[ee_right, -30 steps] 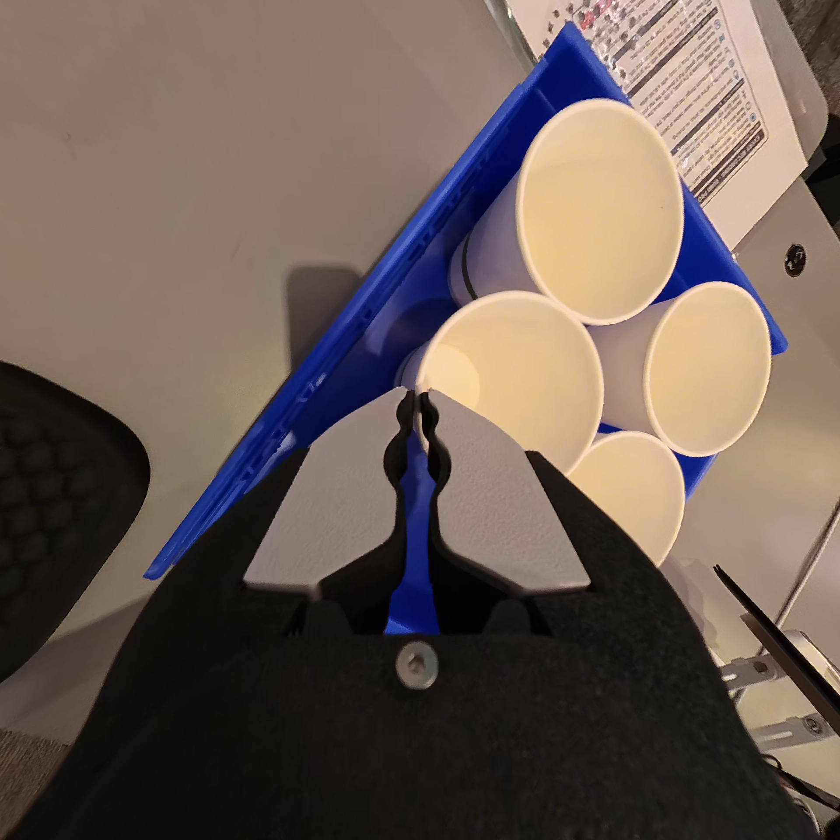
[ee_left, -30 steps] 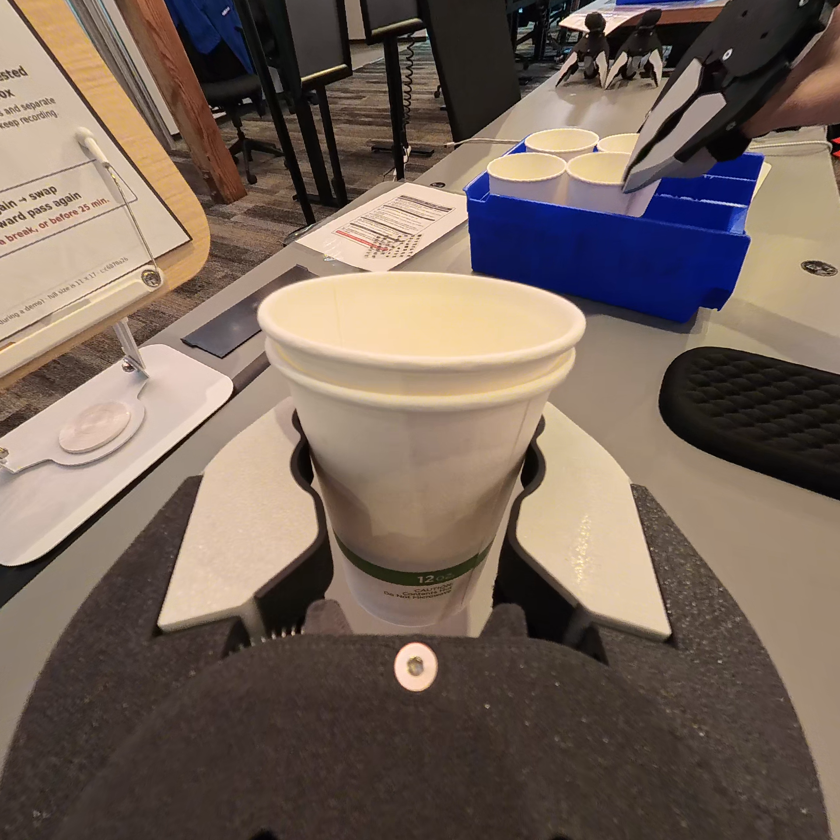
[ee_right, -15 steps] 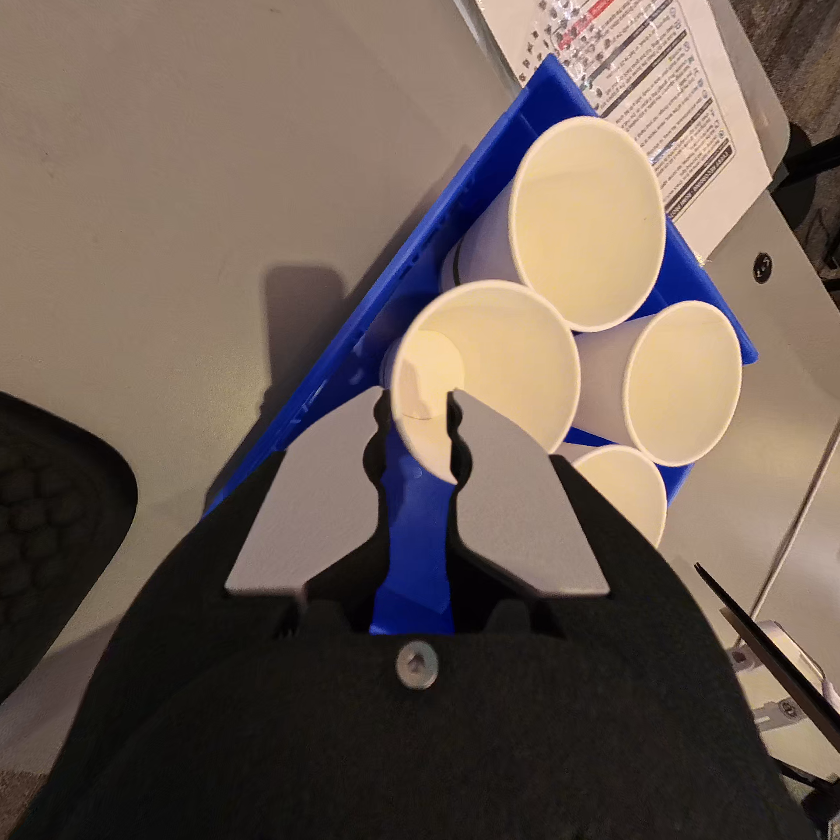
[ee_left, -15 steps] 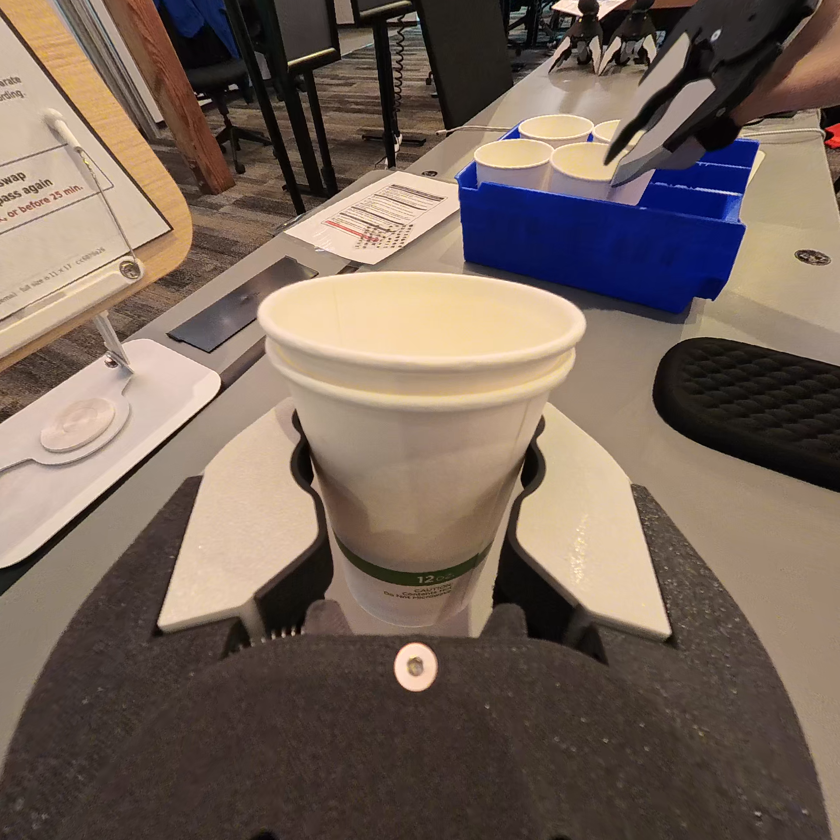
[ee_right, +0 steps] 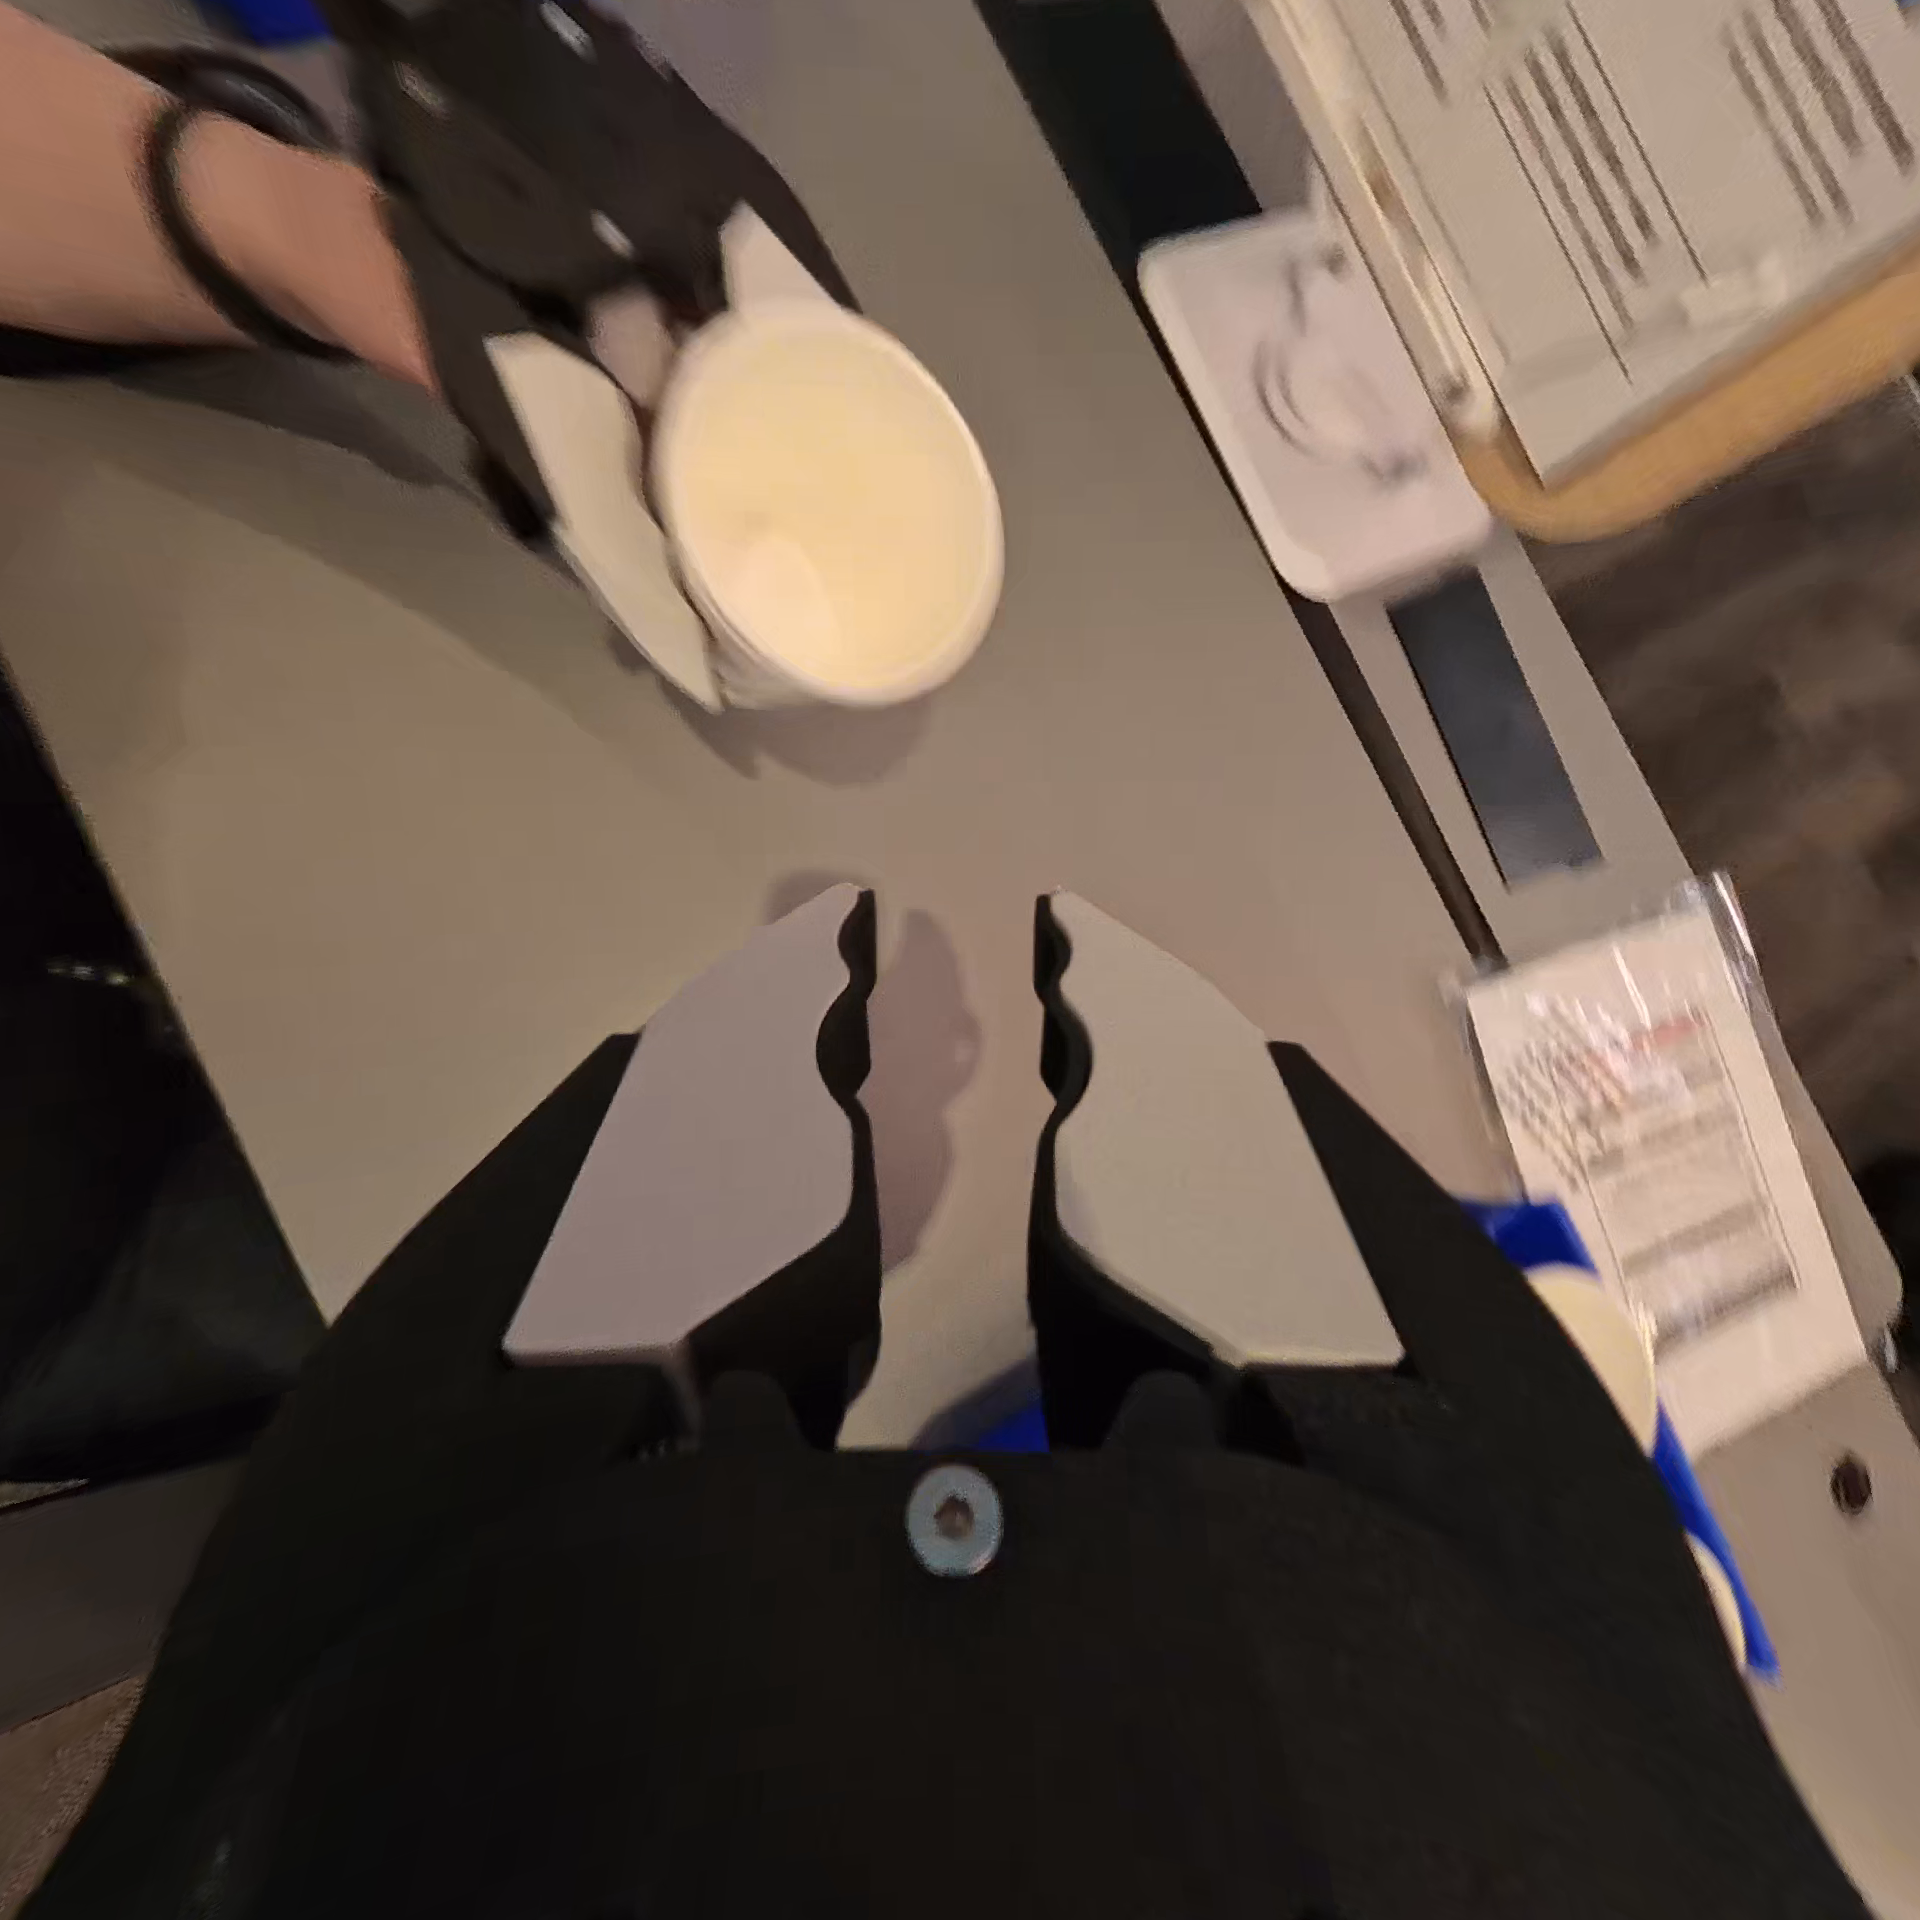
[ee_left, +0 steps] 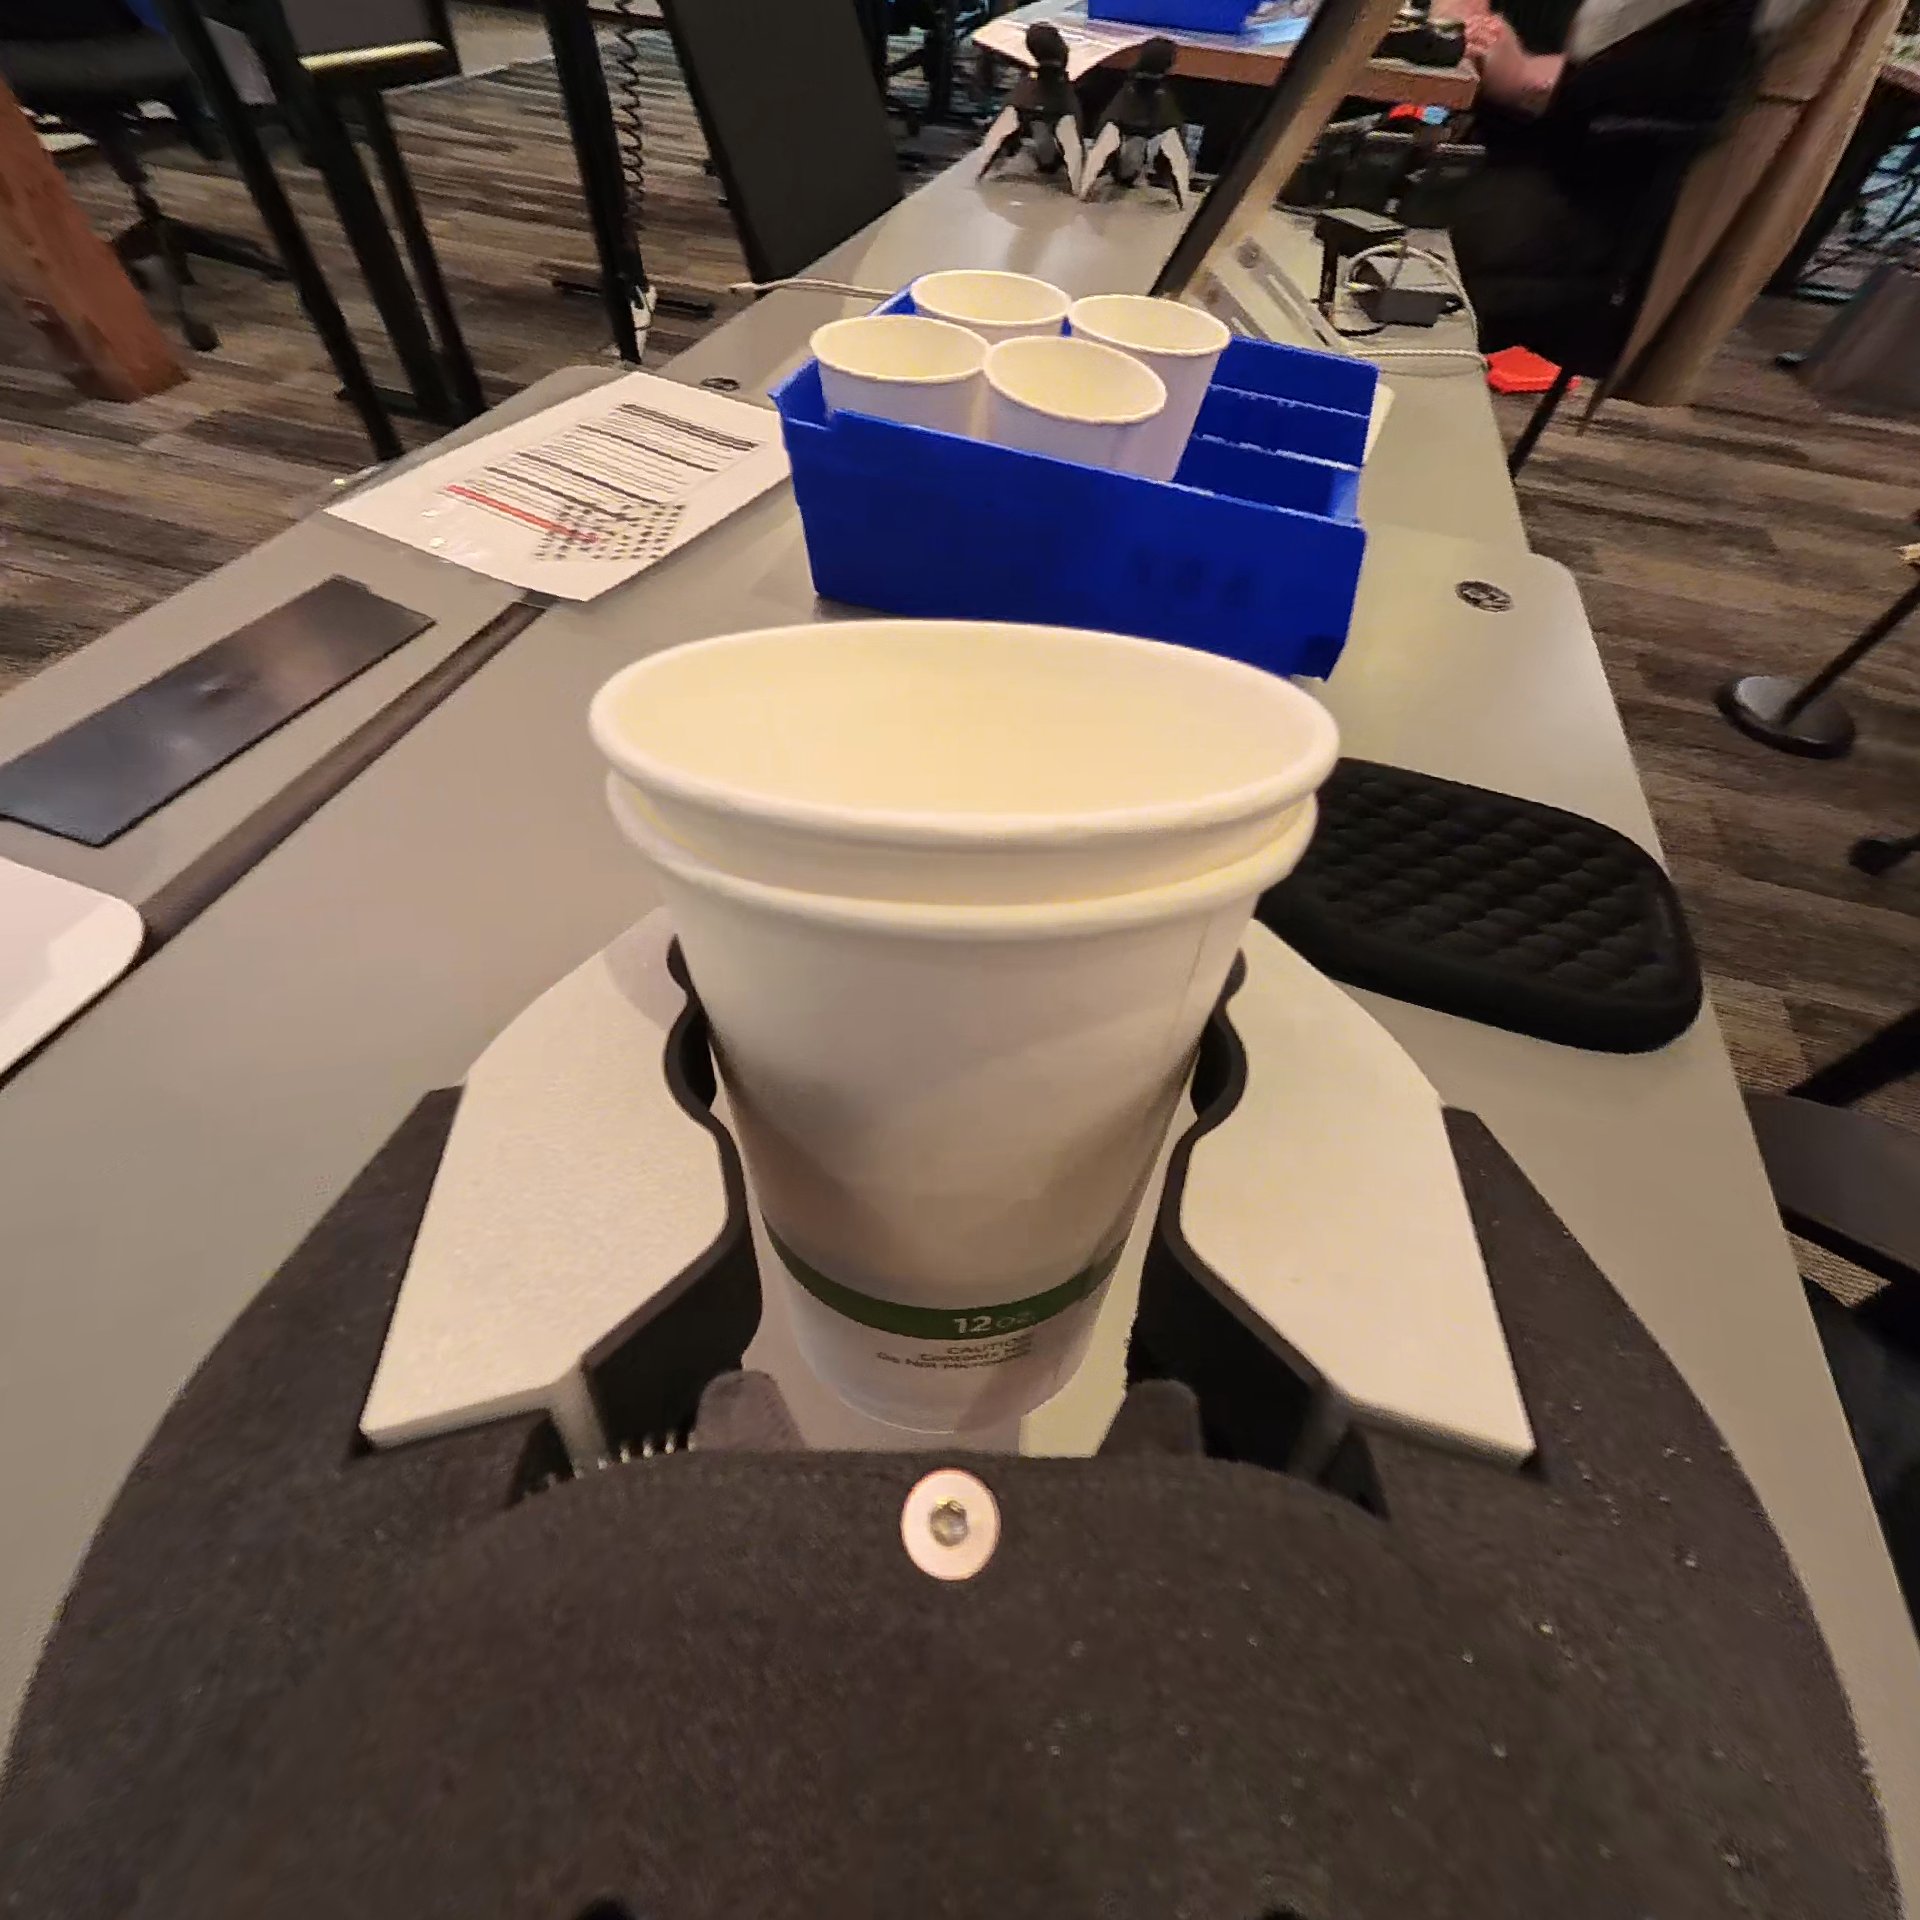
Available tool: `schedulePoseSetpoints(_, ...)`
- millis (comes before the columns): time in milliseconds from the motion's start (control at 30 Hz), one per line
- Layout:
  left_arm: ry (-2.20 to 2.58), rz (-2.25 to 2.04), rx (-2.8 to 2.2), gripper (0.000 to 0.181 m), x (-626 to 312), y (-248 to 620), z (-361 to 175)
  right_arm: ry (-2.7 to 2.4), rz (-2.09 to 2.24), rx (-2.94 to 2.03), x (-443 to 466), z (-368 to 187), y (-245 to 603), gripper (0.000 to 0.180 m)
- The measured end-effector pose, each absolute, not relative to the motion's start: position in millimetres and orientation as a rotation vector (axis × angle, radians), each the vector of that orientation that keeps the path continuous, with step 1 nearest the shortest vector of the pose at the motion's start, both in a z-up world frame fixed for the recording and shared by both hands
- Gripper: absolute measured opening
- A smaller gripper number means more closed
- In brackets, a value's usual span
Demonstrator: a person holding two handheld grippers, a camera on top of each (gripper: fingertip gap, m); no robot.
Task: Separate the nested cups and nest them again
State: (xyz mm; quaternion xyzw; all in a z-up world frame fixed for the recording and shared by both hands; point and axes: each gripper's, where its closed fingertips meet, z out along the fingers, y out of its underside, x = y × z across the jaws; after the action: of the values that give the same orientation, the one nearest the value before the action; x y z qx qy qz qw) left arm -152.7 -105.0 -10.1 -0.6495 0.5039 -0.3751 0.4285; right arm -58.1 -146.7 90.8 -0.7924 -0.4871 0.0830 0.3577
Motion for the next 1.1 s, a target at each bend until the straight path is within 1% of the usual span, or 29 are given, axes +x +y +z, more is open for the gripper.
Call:
schedulePoseSetpoints(133,1.296,-0.908,-1.611,0.091,-151,-111,-14,-1.436,0.328,-1.969,-119,95,-159,0.023)
schedulePoseSetpoints(200,1.308,-0.902,-1.604,0.091,-150,-113,-13,-1.487,0.311,-1.980,-132,86,-156,0.022)
schedulePoseSetpoints(267,1.312,-0.910,-1.601,0.091,-149,-115,-12,-1.526,0.389,-2.016,-145,74,-158,0.022)
schedulePoseSetpoints(333,1.315,-0.916,-1.596,0.091,-149,-117,-10,-1.566,0.431,-2.029,-154,61,-159,0.018)
schedulePoseSetpoints(500,1.317,-0.912,-1.584,0.091,-149,-121,-7,-1.588,0.486,-2.066,-162,35,-157,0.012)
schedulePoseSetpoints(567,1.312,-0.918,-1.586,0.091,-149,-120,-7,-1.585,0.551,-2.058,-164,35,-159,0.003)
schedulePoseSetpoints(700,1.321,-0.948,-1.590,0.091,-147,-123,-8,-1.577,0.602,-2.062,-164,35,-162,0.003)
schedulePoseSetpoints(1100,1.317,-0.948,-1.568,0.091,-148,-126,0,-1.635,0.533,-2.043,-166,42,-165,0.003)
